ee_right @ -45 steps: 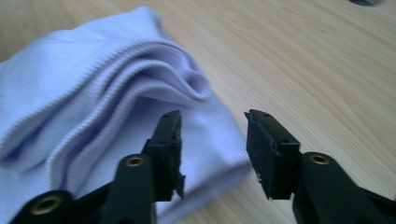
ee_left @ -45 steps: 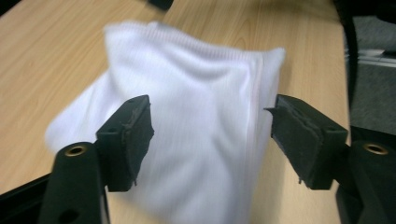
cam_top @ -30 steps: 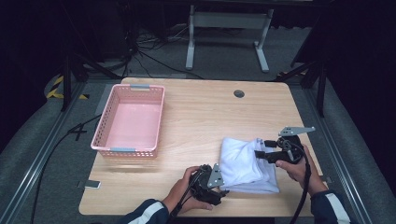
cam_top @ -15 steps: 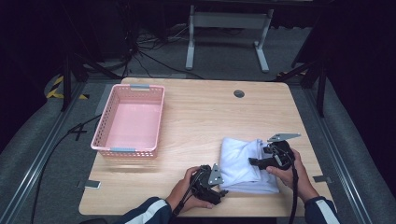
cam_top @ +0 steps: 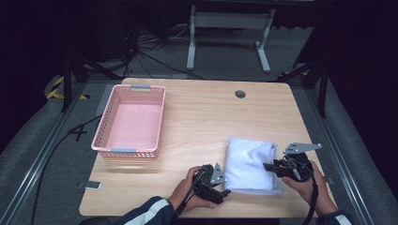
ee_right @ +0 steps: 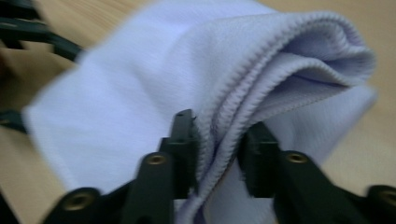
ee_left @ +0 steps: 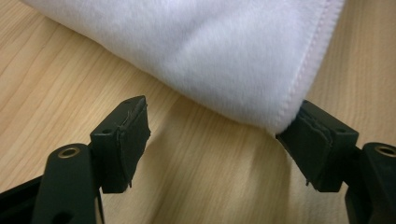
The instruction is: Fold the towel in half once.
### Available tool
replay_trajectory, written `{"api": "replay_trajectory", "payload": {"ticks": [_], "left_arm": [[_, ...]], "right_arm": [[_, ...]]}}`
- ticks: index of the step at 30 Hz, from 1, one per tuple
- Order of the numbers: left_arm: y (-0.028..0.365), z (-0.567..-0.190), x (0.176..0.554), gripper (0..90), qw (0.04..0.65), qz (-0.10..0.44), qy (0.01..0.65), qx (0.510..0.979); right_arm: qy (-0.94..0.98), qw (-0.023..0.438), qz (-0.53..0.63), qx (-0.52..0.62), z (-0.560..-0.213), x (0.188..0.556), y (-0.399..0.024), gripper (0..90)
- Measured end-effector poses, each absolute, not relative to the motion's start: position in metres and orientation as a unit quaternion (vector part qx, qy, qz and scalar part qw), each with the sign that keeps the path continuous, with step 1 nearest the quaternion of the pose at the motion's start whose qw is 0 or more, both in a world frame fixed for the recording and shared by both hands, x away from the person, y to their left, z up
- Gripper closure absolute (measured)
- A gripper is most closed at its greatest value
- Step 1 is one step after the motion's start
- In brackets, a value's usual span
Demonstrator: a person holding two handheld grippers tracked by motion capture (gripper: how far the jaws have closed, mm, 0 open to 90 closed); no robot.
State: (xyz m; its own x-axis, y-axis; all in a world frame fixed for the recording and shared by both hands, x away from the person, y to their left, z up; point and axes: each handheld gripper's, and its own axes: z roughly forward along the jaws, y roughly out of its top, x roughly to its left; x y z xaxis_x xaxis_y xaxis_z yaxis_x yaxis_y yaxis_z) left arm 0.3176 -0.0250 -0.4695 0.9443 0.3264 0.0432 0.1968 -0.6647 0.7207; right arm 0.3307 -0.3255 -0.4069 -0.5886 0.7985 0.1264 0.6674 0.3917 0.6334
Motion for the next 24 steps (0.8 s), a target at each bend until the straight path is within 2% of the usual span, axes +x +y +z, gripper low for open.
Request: {"api": "replay_trajectory", "payload": {"ticks": [1,2,5,7,9,11,12,14,15,16,18,19,22,23,24], "left_arm": [[-0.026,-0.469,0.318,24.9,0.385,0.084,0.144,0.908],[-0.028,-0.469,0.318,23.9,0.389,0.081,0.145,0.906],[-0.034,-0.468,0.317,21.3,0.391,0.076,0.142,0.906],[-0.040,-0.469,0.317,18.9,0.382,0.074,0.145,0.910],[-0.046,-0.470,0.319,18.4,0.381,0.080,0.141,0.910],[-0.050,-0.472,0.321,19.2,0.377,0.079,0.152,0.910],[-0.052,-0.472,0.322,19.0,0.383,0.078,0.153,0.908],[-0.055,-0.472,0.325,20.5,0.379,0.081,0.153,0.909],[-0.056,-0.472,0.327,19.9,0.378,0.078,0.152,0.910],[-0.056,-0.472,0.329,21.2,0.378,0.072,0.152,0.910],[-0.058,-0.472,0.332,27.8,0.383,0.072,0.158,0.907],[-0.059,-0.472,0.332,29.0,0.387,0.070,0.156,0.906],[-0.058,-0.472,0.333,42.9,0.393,0.071,0.151,0.904],[-0.058,-0.470,0.334,48.3,0.390,0.070,0.144,0.907],[-0.057,-0.469,0.335,56.0,0.388,0.071,0.145,0.907]], "right_arm": [[0.832,0.089,0.311,0.452,-0.416,0.335,-0.330,66.4],[0.837,0.089,0.294,0.453,-0.424,0.337,-0.334,60.0],[0.824,0.112,0.307,0.463,-0.420,0.340,-0.341,34.6],[0.808,0.137,0.349,0.455,-0.407,0.344,-0.343,32.0],[0.798,0.154,0.361,0.456,-0.402,0.354,-0.341,23.5],[0.801,0.175,0.343,0.459,-0.409,0.376,-0.340,20.9],[0.799,0.162,0.338,0.471,-0.416,0.385,-0.342,15.8],[0.804,0.131,0.325,0.481,-0.429,0.397,-0.344,12.5],[0.805,0.117,0.320,0.486,-0.437,0.402,-0.346,6.8],[0.803,0.108,0.322,0.489,-0.442,0.405,-0.347,5.2],[0.803,0.091,0.323,0.492,-0.451,0.406,-0.346,3.6],[0.804,0.099,0.318,0.492,-0.451,0.405,-0.345,4.5],[0.817,0.094,0.323,0.468,-0.449,0.403,-0.339,23.9],[0.818,0.084,0.332,0.463,-0.448,0.401,-0.338,33.8],[0.816,0.071,0.340,0.462,-0.448,0.400,-0.339,39.8]]}}
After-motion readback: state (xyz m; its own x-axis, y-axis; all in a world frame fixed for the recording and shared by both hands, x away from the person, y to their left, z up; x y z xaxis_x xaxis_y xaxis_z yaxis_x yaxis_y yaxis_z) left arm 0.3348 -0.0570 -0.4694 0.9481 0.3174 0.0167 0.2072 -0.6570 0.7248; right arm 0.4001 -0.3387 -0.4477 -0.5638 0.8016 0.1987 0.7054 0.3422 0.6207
